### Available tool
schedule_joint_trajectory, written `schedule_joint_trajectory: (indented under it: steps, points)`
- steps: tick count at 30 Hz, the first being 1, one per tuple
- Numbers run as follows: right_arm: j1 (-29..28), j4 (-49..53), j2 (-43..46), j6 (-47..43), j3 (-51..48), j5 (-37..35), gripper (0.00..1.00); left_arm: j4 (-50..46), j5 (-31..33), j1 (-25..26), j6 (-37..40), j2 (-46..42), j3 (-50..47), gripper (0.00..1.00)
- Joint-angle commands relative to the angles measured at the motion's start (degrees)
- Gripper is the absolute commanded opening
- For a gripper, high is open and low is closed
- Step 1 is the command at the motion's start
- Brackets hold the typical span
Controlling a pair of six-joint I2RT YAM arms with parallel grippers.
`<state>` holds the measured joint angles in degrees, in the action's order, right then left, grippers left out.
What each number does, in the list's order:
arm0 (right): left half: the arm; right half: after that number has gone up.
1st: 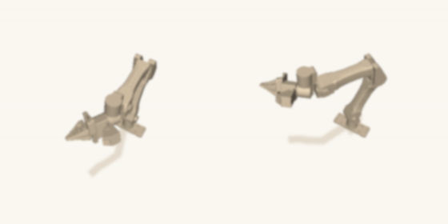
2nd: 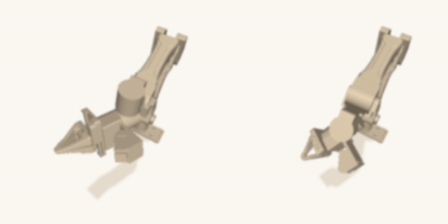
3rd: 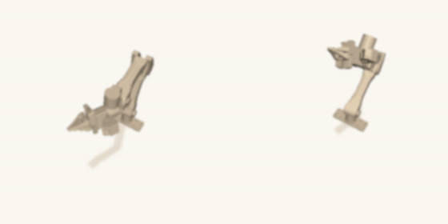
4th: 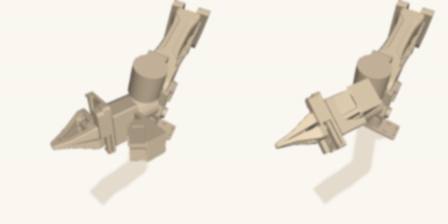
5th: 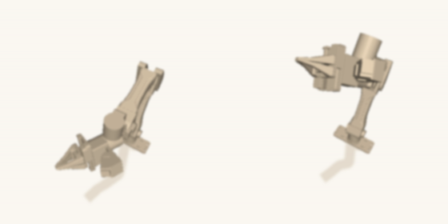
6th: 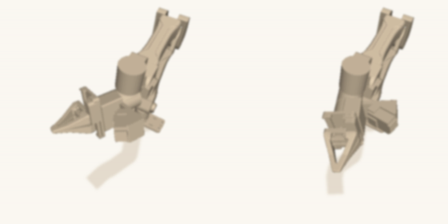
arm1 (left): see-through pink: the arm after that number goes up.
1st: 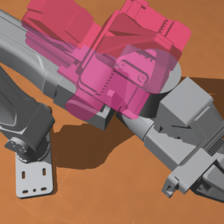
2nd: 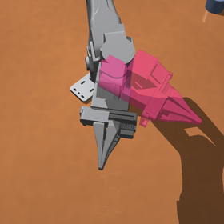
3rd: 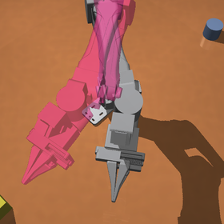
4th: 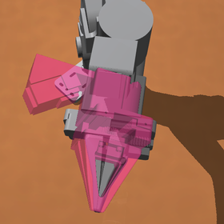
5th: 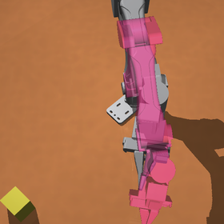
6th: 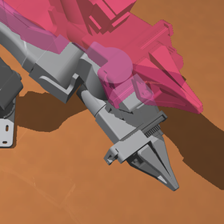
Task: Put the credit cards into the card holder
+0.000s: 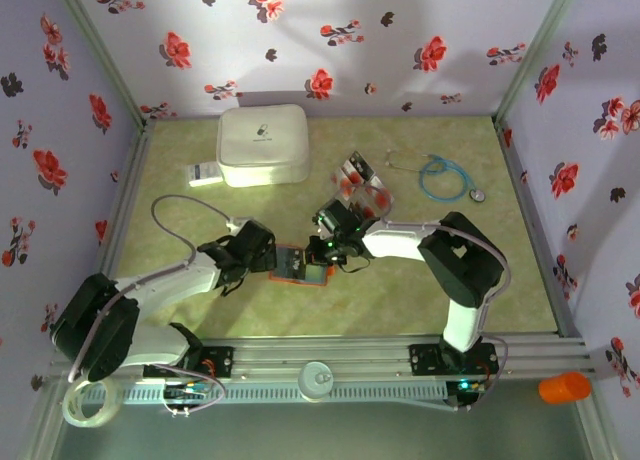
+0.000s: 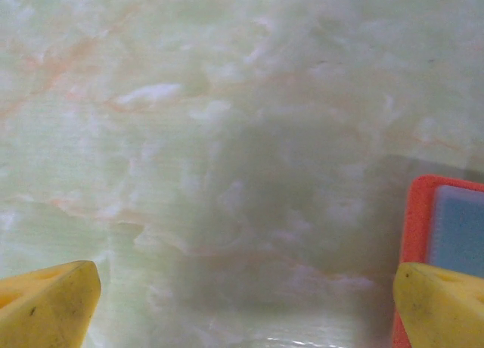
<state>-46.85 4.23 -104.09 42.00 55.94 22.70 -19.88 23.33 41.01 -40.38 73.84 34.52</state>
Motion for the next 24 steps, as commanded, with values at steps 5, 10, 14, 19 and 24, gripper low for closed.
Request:
schedule_joint_trajectory:
  steps: [5,10,14,19,24]
  points:
    - [-0.52,2.25,3.18,-0.34,1.03,-1.16,0.03,-1.47,-0.71,-1.18,-1.47,1.24,-2.77,1.00]
    - [-0.68,2.63,2.38,-0.42,1.66,-1.30,0.03,0.24,-1.81,-1.20,-0.35,3.03,-2.69,1.00]
    - [-1.13,2.78,0.62,-0.51,2.99,-1.26,0.03,0.51,-2.33,-1.19,0.64,4.16,-2.12,1.00]
    - [-1.61,3.35,-1.88,-0.86,5.09,-1.11,0.02,0.94,-3.00,-1.16,0.85,4.80,-2.12,1.00]
    - [-2.19,5.04,-3.92,-1.75,6.96,-1.33,0.02,1.32,-3.20,-1.18,0.59,4.91,-2.34,1.00]
